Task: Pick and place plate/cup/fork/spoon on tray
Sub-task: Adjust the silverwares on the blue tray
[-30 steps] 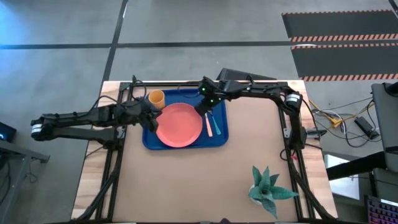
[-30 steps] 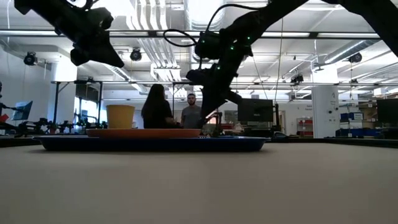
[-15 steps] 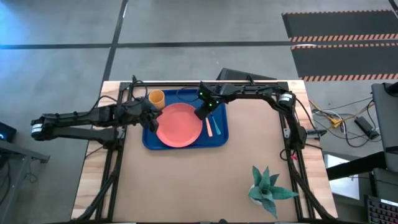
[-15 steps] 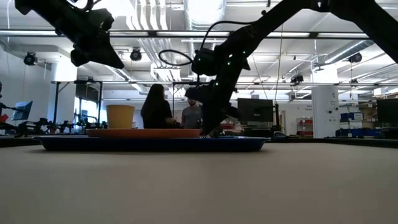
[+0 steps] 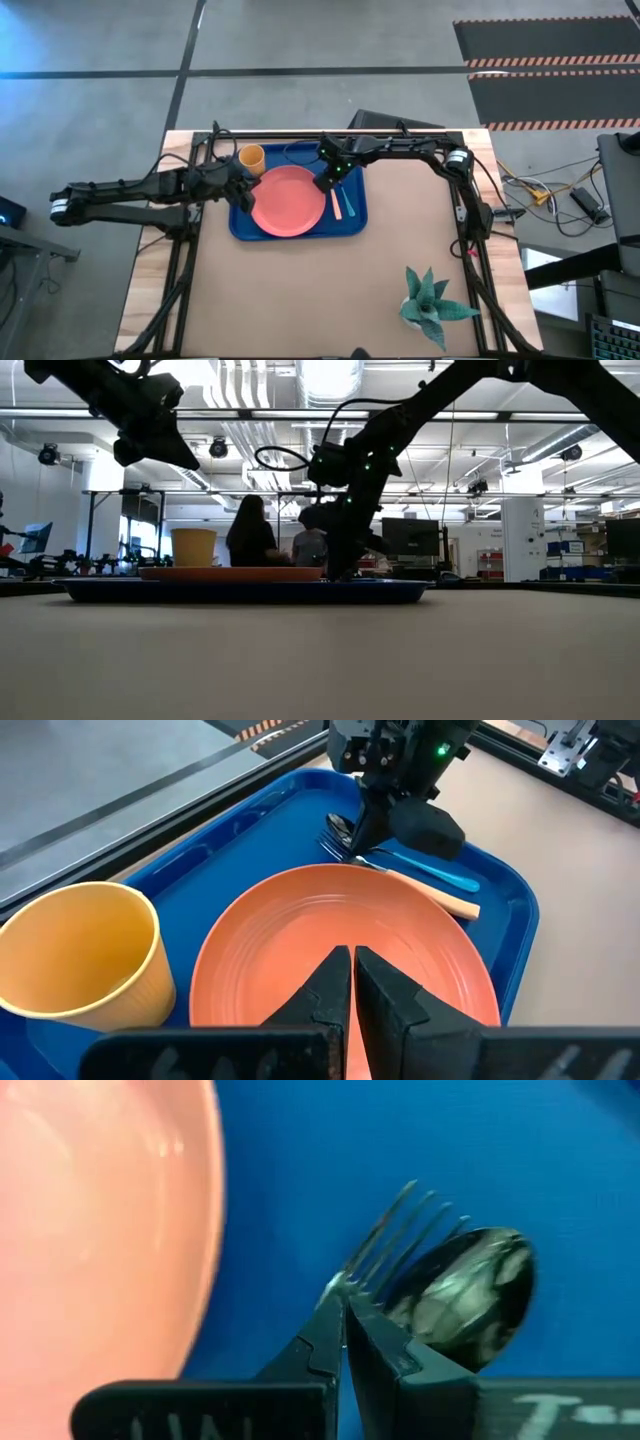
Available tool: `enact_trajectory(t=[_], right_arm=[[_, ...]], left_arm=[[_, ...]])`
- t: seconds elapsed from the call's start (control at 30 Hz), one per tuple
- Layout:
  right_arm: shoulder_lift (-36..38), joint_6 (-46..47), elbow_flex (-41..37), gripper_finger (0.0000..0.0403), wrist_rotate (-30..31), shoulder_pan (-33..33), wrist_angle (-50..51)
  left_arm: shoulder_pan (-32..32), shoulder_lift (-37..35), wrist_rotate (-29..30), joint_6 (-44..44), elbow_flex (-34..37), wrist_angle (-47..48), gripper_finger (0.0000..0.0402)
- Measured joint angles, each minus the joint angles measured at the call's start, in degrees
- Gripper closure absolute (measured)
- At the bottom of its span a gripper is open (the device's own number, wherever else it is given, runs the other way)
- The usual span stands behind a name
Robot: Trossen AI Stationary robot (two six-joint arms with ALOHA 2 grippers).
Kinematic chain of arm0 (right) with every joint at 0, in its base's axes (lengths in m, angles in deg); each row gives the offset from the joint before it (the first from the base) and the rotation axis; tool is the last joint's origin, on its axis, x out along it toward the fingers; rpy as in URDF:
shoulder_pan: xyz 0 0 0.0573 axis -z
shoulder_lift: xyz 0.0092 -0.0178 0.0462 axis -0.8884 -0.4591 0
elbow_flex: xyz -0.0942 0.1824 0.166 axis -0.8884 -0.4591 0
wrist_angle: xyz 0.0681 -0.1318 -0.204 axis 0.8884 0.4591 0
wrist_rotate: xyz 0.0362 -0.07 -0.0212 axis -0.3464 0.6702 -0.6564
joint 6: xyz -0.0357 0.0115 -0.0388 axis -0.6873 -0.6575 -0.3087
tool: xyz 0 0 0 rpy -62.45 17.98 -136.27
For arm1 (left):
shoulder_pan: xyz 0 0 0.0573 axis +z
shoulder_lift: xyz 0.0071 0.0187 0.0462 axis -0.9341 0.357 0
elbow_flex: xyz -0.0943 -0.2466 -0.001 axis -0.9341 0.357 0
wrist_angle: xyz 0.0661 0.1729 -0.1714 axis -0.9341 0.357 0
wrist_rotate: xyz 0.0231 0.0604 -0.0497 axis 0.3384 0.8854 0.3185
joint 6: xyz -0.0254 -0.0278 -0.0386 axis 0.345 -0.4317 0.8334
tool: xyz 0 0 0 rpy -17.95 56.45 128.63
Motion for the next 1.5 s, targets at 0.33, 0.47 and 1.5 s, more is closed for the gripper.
enact_trajectory(t=[0.33, 0.47, 1.5], right_arm=[[0.0, -0.7, -0.4, 0.0394, 0.9, 1.0, -0.2], [0.0, -0.7, -1.1, 0.0394, 0.4, 1.1, -3.0], [0.0, -1.8, -4.1, 0.0394, 0.6, 1.8, -6.1]], left_arm=[[0.0, 0.0, 0.0, 0.0, 0.0, 0.0, 0.0402], [0.0, 0.1, 0.0, 0.0, 0.1, 0.1, 0.0402], [0.0, 0.4, 0.0, 0.1, 0.1, 1.1, 0.0402]])
